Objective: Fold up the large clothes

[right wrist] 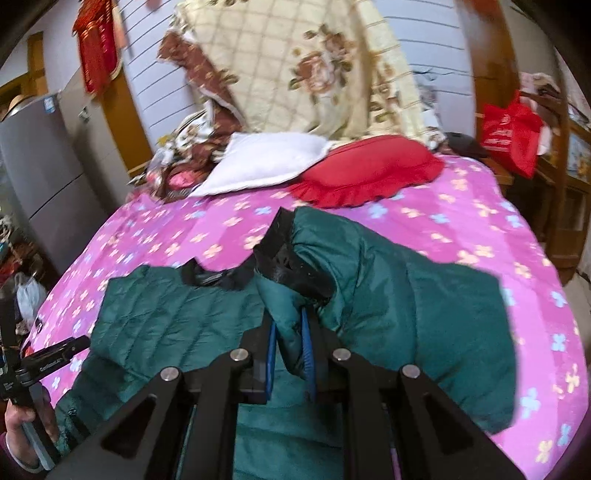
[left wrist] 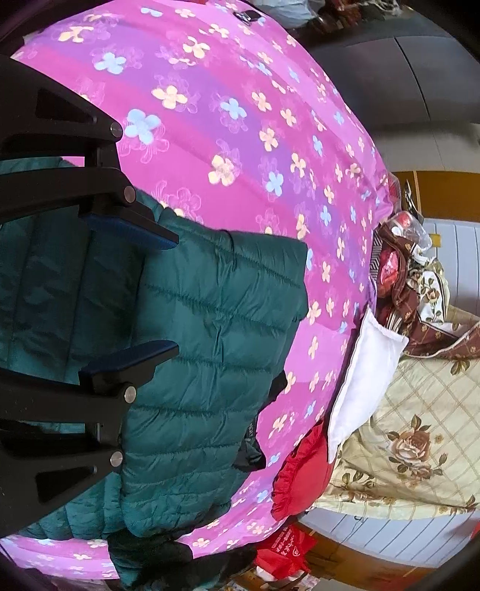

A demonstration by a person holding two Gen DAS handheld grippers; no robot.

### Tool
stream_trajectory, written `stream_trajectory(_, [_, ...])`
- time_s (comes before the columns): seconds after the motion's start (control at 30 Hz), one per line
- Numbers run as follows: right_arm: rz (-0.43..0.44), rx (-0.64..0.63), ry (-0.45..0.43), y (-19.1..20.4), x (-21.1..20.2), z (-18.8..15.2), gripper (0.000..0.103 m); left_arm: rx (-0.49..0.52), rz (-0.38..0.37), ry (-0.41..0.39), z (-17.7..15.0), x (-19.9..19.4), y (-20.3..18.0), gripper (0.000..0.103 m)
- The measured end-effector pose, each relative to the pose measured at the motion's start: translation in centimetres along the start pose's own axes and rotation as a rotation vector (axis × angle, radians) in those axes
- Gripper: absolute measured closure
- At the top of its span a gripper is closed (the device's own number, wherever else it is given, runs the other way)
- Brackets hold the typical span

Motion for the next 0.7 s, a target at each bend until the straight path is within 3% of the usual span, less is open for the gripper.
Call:
stream_trajectory(0.33, [0.116, -0.072, 0.083, 9.4, 3.2, -1.9, 0.090, -0.021, 0.030, 0.008, 0.6, 0.8, 2.4, 0.074])
stream_trajectory(0.7, [0.180, -0.153, 0.195, 17.2, 7.2, -5.8, 0.090, -0.073, 0.000, 0.007, 0.5, 1.3, 3.9, 0.074])
Point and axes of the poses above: each gripper's, at about its wrist camera, not at the fingertips, and x roughly the way its jaws point, y to its left, z to its top, the point moved 8 cm from there along x, roughly the way its jaws point, and after that the axes turned 15 degrees about -z, right-handed, at the moved point
